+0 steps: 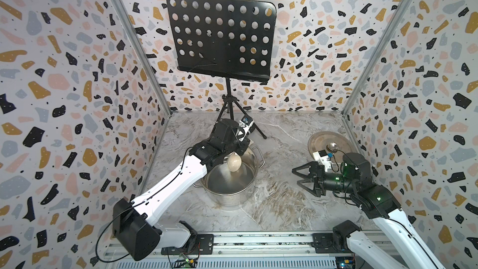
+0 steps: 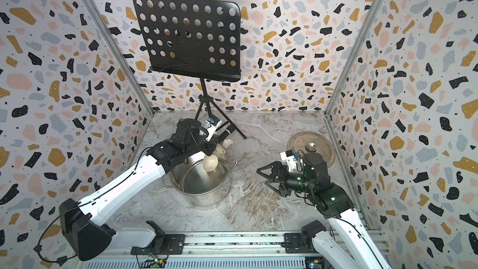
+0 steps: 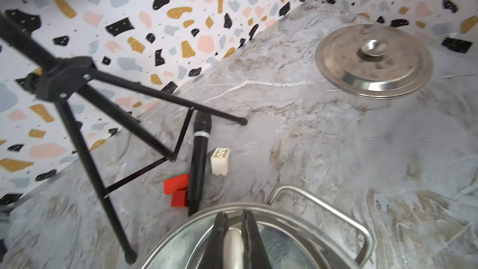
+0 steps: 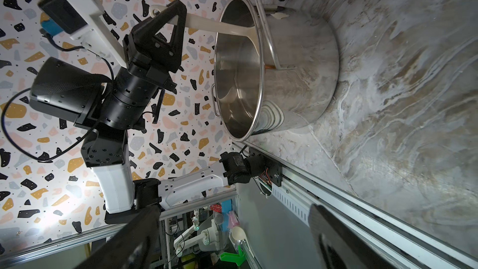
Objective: Stir the soup with a spoon
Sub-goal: Stir the soup in the pan with a stick.
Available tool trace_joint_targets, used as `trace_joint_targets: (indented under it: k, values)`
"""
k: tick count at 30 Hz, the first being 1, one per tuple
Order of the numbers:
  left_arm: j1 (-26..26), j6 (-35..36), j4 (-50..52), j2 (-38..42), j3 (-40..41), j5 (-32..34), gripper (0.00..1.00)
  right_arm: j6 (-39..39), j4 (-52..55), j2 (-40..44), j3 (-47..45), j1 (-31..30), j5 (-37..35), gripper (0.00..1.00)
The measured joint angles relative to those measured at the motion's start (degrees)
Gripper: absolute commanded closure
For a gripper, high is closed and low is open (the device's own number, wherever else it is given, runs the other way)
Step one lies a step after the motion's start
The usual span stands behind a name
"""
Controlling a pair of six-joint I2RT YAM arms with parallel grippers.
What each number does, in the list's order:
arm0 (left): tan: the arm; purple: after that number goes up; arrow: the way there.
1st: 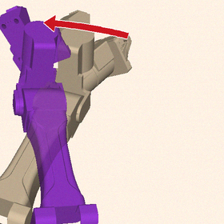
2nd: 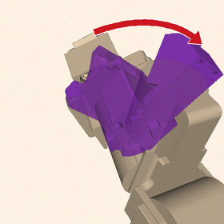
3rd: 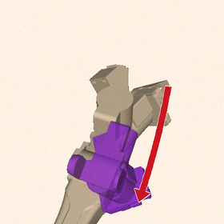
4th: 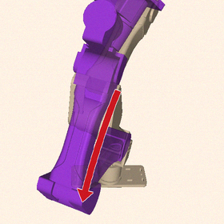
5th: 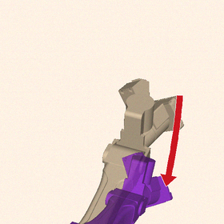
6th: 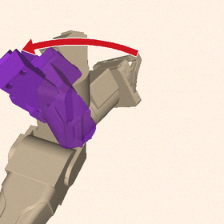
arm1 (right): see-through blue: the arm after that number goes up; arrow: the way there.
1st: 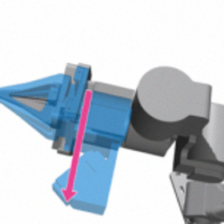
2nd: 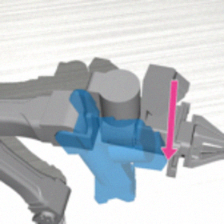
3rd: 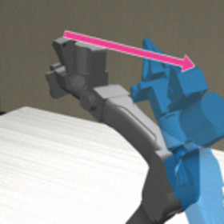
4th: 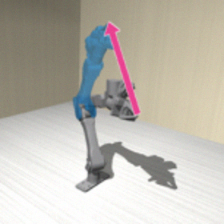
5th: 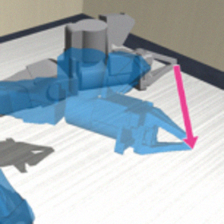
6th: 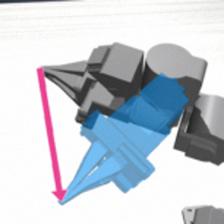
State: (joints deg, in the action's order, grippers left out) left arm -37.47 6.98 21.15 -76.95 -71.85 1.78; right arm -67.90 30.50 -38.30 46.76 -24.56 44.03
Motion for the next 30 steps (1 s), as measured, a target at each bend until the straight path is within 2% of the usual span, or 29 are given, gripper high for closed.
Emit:
trace_joint_targets:
  k: [9,17,24,26,30]
  values:
    - [-9.92,1.27,1.81,0.04,0.70,-4.07,1.00,0.02,0.98,0.24,0.00,0.00,-1.03,0.05]
    - [-13.97,1.38,5.81,12.55,10.60,-7.13,1.00,0.02,1.09,0.20,0.00,0.00,-1.31,0.05]
    - [-13.57,1.31,11.34,23.96,17.35,-6.36,1.00,0.00,0.66,-1.33,0.00,0.00,-1.20,0.05]
    - [-11.63,0.68,12.44,26.12,17.70,-5.73,1.00,0.00,0.17,-2.29,0.00,0.00,-1.07,0.05]
    - [-4.35,-1.68,14.19,28.61,17.84,-5.27,1.00,0.00,-0.76,-4.07,0.00,0.00,-0.72,0.05]
